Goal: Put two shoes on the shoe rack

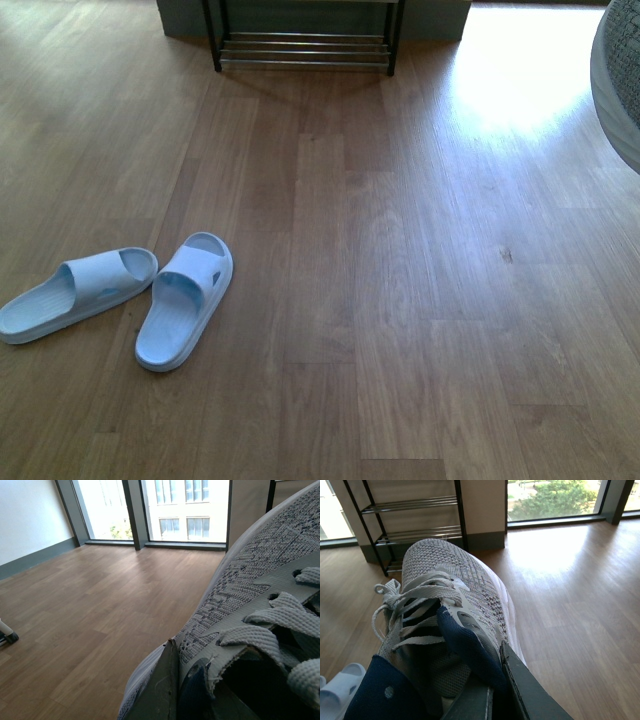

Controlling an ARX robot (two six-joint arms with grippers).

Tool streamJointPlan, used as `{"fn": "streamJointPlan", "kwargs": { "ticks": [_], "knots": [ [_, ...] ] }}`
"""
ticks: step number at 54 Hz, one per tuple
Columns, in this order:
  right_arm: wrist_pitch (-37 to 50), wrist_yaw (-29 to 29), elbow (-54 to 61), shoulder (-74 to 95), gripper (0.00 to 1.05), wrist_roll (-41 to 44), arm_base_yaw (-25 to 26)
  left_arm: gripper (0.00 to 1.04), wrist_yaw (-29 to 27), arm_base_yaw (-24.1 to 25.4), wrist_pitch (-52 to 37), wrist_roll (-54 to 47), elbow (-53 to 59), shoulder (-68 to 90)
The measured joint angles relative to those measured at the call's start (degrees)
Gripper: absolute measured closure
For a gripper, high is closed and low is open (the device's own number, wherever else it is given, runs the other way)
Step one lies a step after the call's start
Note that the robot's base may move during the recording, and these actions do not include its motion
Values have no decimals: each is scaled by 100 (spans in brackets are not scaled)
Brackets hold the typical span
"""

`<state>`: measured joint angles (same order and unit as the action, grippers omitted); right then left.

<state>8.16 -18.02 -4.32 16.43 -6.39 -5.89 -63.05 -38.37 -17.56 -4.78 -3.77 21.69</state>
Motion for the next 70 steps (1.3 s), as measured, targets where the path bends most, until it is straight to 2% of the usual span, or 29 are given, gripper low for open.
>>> {"fn": "streamJointPlan", "kwargs": {
  "ticks": [70],
  "knots": [
    [0,-44,2,-2,103,0,-4,103,-4,-20,-7,-15,11,13]
  ]
}}
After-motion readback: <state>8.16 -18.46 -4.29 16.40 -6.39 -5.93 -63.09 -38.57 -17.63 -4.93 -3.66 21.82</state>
